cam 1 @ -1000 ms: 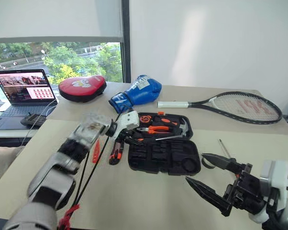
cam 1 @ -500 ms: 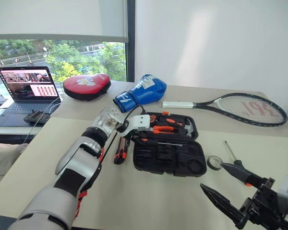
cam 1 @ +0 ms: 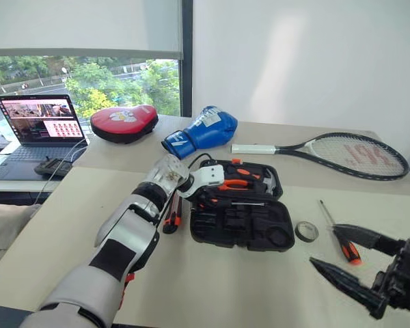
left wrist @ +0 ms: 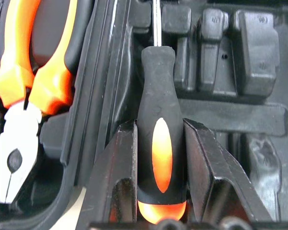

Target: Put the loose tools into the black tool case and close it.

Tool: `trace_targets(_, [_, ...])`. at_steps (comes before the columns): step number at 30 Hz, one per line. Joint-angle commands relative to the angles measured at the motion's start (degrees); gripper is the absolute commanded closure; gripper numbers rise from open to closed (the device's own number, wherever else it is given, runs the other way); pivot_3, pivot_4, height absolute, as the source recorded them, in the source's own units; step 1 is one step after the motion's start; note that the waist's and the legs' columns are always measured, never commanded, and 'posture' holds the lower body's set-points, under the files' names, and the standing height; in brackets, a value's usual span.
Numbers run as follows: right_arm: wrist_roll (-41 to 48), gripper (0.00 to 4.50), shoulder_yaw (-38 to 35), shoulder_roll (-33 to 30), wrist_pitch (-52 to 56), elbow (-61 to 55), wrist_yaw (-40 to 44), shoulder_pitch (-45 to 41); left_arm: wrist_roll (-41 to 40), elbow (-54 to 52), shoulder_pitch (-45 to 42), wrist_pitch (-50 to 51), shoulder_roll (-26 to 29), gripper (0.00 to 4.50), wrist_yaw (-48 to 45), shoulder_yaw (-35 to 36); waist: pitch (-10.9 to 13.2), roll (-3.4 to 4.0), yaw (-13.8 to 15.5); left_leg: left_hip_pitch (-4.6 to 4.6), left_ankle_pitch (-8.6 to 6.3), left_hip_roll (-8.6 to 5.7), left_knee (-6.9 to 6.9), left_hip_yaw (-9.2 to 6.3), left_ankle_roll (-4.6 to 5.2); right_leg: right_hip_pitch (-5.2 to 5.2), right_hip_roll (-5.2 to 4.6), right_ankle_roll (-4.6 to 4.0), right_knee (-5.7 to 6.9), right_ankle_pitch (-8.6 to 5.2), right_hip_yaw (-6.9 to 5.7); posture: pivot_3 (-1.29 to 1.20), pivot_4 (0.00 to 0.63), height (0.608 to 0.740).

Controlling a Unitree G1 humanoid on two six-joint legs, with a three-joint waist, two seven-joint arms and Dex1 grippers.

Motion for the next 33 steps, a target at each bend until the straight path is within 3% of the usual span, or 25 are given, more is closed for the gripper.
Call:
trace_targets(1, [1.43,0.00,-3.75,-0.51,4.38,2.34,5.55,-3.22,1.37,0.64,-2.04,-1.20,-0.47,3.62,1.05,0.78,0.00,0.00,0.07,-0.01,-0.01,0.00,-0.01,-0.02,0.00,0.00,0.01,0.00,-0.01,0.00,-0.02,0.00,0.150,0.740])
trace_targets(4, [0.89,0.00,-4.09,0.14,6.98,2.33,6.80,-5.67,2.01,0.79,-1.91,-2.45,-0.25,3.62,1.08,0.94,0.00,0.00,0.03,-0.08,-0.03,0.00,0.00,-0.02,0.01,-0.04,-0.03,0.00,-0.01,0.00,0.00,0.00,0.150,0.740])
trace_targets(5, [0.82,0.00,-4.12,0.43,7.77,2.22,6.99,-6.36,2.05,0.81,-1.83,-2.77,-0.18,2.62,1.17,1.21,0.00,0.00,0.02,-0.08,-0.03,0.00,0.00,-0.02,0.01,-0.04,-0.04,0.00,-0.01,0.00,0.00,0.00,0.150,0.740])
trace_targets(10, [-0.30,0.00,-4.55,3.76,10.12,0.38,7.41,-7.67,-2.47,-1.75,-2.74,-2.85,2.29,0.79,-1.30,6.68,0.00,0.00,0.06,-0.13,-0.02,0.00,0.02,-0.02,0.01,-0.09,-0.08,0.04,0.00,0.03,0.03,0.00,0.150,0.740])
trace_targets(11, [-0.46,0.00,-4.70,4.55,10.44,-0.01,7.22,-7.78,-4.00,-2.63,-2.82,-1.71,2.74,0.79,-2.88,8.30,0.00,0.01,-0.01,-0.13,-0.02,0.00,0.02,-0.02,0.01,-0.10,-0.08,0.04,0.02,0.03,0.03,0.00,0.150,0.740])
trace_targets(15, [-0.98,0.00,-4.05,7.81,11.07,-2.34,5.38,-7.90,-10.47,-7.52,-1.19,7.32,2.57,1.62,-4.71,14.65,-0.02,0.04,-0.03,-0.17,-0.02,0.00,0.02,-0.02,0.00,-0.18,-0.10,0.04,0.06,0.04,0.04,0.00,0.150,0.740])
trace_targets(22, [-1.18,0.00,-0.46,11.51,11.53,-7.44,-1.63,-8.61,-12.26,-19.84,12.06,15.24,-5.13,4.37,17.44,18.97,-0.08,0.15,-0.01,-0.06,-0.03,-0.04,0.03,-0.05,0.00,-0.05,-0.17,0.10,0.06,0.06,0.11,0.00,0.150,0.740])
trace_targets(28, [-2.04,0.00,0.80,10.99,12.78,-8.67,-5.39,-9.12,-7.49,-22.79,22.28,16.80,-8.30,4.44,30.75,14.94,-0.10,0.19,-0.09,0.10,-0.01,-0.05,0.02,-0.03,-0.06,0.01,-0.16,0.10,0.09,0.11,0.28,0.00,0.150,0.740])
trace_targets(33, [-4.37,0.00,3.19,9.21,15.85,-7.30,-11.83,-11.83,-7.56,-25.18,25.22,17.12,-8.94,4.44,31.22,13.07,-0.32,0.26,-0.12,0.61,-0.02,-0.05,0.02,0.03,-0.08,0.28,-0.49,0.10,0.04,0.18,0.44,0.00,0.150,0.740])
